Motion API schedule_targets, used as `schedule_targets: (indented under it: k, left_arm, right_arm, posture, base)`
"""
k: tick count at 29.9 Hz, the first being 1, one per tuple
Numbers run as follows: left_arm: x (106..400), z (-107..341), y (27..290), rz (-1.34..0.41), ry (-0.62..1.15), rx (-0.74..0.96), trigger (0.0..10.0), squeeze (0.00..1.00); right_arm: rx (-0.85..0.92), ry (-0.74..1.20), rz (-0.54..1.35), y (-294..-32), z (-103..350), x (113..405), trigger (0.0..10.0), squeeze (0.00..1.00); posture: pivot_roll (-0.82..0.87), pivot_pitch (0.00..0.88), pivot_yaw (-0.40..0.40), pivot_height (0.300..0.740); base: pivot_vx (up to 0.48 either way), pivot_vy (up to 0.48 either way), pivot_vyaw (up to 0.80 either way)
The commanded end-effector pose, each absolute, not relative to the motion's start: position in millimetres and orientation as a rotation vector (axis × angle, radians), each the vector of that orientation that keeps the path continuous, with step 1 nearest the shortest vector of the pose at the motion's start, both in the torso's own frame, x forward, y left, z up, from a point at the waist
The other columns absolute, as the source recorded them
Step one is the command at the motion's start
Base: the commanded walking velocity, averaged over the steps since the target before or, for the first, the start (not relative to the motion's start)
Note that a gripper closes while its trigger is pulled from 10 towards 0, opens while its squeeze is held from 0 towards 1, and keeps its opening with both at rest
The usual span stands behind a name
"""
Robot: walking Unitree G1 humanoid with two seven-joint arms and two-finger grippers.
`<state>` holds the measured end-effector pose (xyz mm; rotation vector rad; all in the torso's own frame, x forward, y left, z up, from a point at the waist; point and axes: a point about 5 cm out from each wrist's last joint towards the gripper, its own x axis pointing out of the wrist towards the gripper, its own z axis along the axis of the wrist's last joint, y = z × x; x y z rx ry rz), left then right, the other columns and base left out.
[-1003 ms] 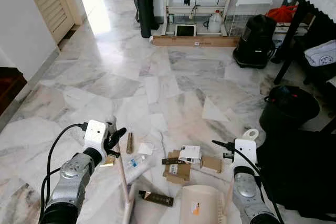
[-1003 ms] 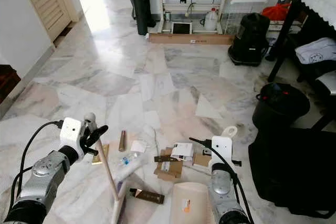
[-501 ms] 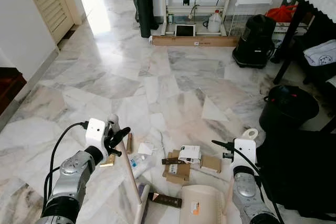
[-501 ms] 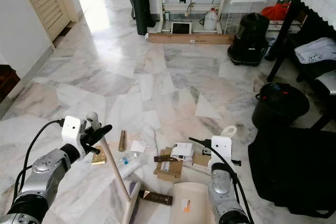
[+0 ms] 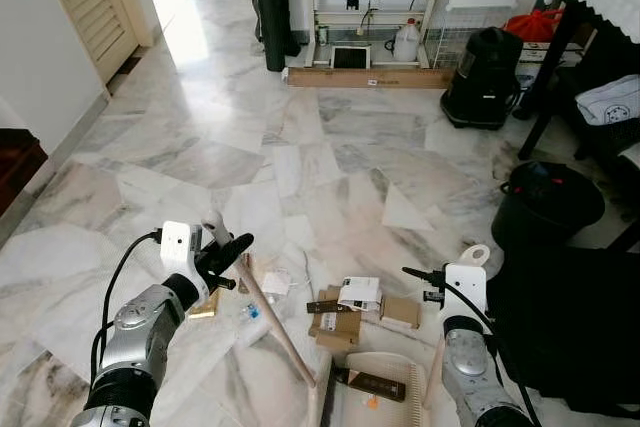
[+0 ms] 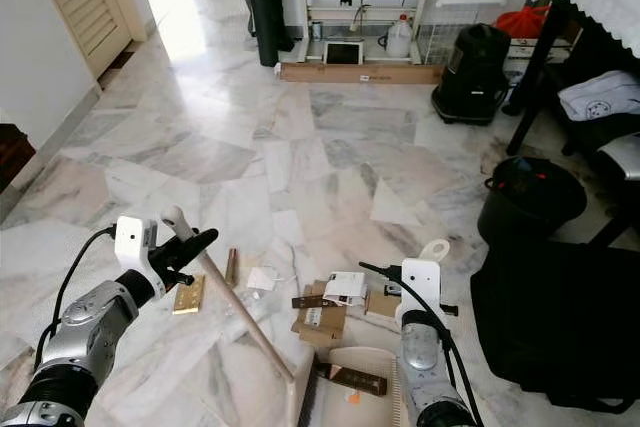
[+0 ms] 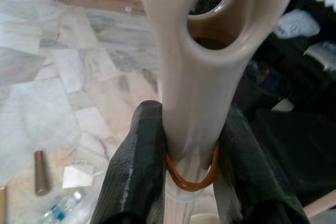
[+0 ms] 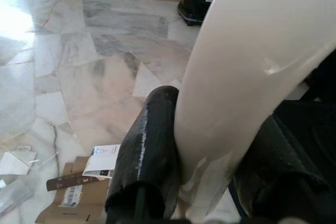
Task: Sweep floor
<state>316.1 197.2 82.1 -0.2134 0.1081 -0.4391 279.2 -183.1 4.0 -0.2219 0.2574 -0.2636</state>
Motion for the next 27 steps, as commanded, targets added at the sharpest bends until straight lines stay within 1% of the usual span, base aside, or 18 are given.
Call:
schedule_targets:
  k: [1, 9, 11, 15, 16, 20, 23, 27]
  left_arm:
    - [321.3, 95.8, 194.9, -0.467, 0.054, -0.245, 10.0, 0.0]
    - [318.5, 98.9, 191.7, -0.484, 0.04, -0.307, 10.0, 0.0]
    - [317.1, 99.9, 191.4, -0.486, 0.038, -0.298, 10.0, 0.0]
    - [314.6, 107.0, 192.0, -0.439, -0.015, -0.234, 10.0, 0.0]
    - [311.4, 107.9, 188.1, -0.435, -0.031, -0.202, 10.0, 0.0]
    - [306.8, 109.6, 185.6, -0.413, -0.055, -0.181, 10.0, 0.0]
    - [306.2, 116.2, 190.5, -0.334, -0.108, -0.122, 10.0, 0.0]
    - [307.1, 123.6, 195.6, -0.259, -0.155, -0.109, 10.0, 0.0]
  right_arm:
    - [-0.272, 0.469, -0.248, -187.6, -29.9, 249.4, 10.0, 0.0]
    - [-0.269, 0.465, -0.246, -187.1, -28.5, 251.4, 10.0, 0.0]
    - [-0.268, 0.464, -0.245, -187.0, -28.3, 251.9, 10.0, 0.0]
    - [-0.264, 0.462, -0.245, -187.1, -27.7, 252.6, 10.0, 0.0]
    - [-0.264, 0.463, -0.245, -187.2, -27.8, 252.4, 10.0, 0.0]
    - [-0.26, 0.463, -0.246, -186.5, -28.3, 251.8, 10.0, 0.0]
    - [-0.252, 0.461, -0.237, -185.1, -28.5, 251.5, 10.0, 0.0]
    - [-0.251, 0.462, -0.231, -184.6, -28.5, 251.8, 10.0, 0.0]
  posture:
    - [0.03, 0.049, 0.042, 0.74]
    - [0.04, 0.038, 0.042, 0.74]
    - [0.04, 0.04, 0.042, 0.74]
    - [0.04, 0.042, 0.042, 0.74]
    - [0.04, 0.044, 0.043, 0.74]
    - [0.04, 0.046, 0.043, 0.74]
    - [0.05, 0.056, 0.038, 0.74]
    - [0.05, 0.056, 0.039, 0.74]
  base:
    - [0.0, 0.0, 0.0]
    - [0.0, 0.0, 0.0]
    - [0.0, 0.0, 0.0]
    - [0.0, 0.0, 0.0]
    - [0.0, 0.0, 0.0]
    - [0.0, 0.0, 0.0]
    - [0.0, 0.0, 0.0]
    - [0.0, 0.0, 0.0]
